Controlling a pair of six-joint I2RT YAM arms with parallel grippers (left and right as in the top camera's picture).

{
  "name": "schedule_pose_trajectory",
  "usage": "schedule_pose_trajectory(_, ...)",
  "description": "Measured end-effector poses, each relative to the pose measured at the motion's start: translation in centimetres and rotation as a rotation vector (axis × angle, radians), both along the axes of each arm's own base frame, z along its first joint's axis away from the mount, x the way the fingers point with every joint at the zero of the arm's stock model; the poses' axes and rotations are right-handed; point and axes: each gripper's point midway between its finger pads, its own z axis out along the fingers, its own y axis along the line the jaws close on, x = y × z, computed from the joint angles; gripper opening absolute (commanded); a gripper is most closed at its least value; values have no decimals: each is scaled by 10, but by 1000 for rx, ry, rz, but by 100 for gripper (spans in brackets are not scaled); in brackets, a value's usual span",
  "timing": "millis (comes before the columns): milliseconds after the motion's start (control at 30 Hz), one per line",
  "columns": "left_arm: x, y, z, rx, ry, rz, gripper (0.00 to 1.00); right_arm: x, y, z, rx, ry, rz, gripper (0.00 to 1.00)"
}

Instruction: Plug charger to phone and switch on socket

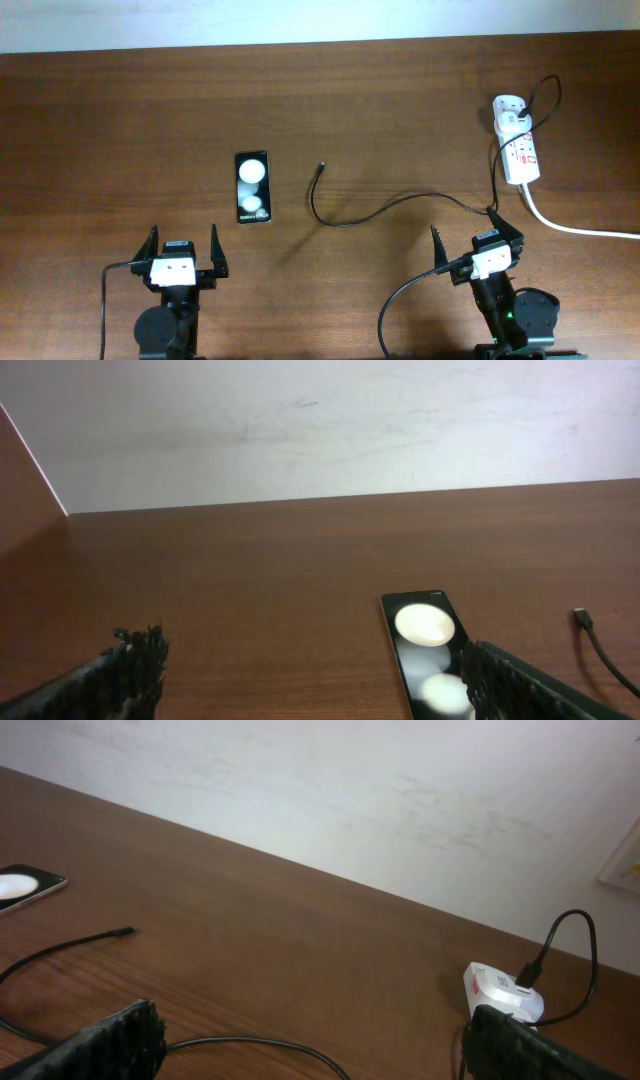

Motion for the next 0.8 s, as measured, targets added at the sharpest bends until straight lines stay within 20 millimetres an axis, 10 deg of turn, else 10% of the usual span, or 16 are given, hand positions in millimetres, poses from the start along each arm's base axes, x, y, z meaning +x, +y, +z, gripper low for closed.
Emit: schedule_pose_trajectory(800, 0, -19, 3, -8, -12, -112, 99, 0, 0, 0, 0, 0, 0, 99)
